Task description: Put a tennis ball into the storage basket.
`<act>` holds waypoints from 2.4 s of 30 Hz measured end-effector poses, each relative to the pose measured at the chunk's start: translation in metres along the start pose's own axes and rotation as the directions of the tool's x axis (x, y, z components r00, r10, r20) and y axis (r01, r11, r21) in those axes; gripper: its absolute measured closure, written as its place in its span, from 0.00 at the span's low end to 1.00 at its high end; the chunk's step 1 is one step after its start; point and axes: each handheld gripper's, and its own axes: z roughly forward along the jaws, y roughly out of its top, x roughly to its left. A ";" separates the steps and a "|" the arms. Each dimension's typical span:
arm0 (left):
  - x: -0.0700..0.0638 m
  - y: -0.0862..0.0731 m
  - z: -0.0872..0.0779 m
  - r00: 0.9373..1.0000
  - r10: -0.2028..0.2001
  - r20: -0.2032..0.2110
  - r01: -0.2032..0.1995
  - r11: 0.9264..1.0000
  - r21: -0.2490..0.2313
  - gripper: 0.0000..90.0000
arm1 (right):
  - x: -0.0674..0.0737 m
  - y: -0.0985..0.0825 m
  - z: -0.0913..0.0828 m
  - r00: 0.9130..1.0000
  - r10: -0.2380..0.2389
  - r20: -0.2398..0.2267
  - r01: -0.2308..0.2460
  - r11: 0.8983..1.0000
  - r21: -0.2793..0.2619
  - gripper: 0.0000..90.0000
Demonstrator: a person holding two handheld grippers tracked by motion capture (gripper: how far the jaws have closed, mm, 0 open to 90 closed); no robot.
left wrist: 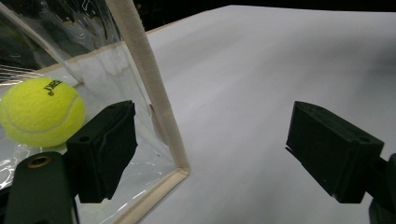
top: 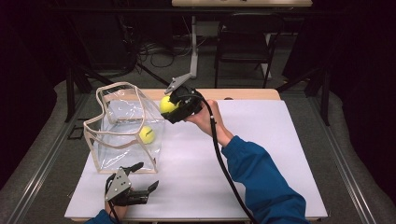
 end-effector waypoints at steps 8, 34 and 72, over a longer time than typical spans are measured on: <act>0.000 0.000 0.000 1.000 -0.003 0.000 0.003 1.000 -0.003 0.17 | 0.000 0.007 0.003 1.000 -0.011 -0.003 0.011 1.000 -0.003 0.29; 0.000 0.000 -0.001 1.000 -0.002 0.001 0.002 1.000 -0.002 0.17 | 0.003 0.025 0.011 1.000 -0.017 -0.012 0.016 1.000 -0.019 0.29; 0.000 0.000 -0.001 1.000 -0.005 -0.001 0.005 1.000 -0.007 0.17 | 0.014 0.055 0.017 0.998 -0.059 -0.019 0.059 0.997 -0.042 0.29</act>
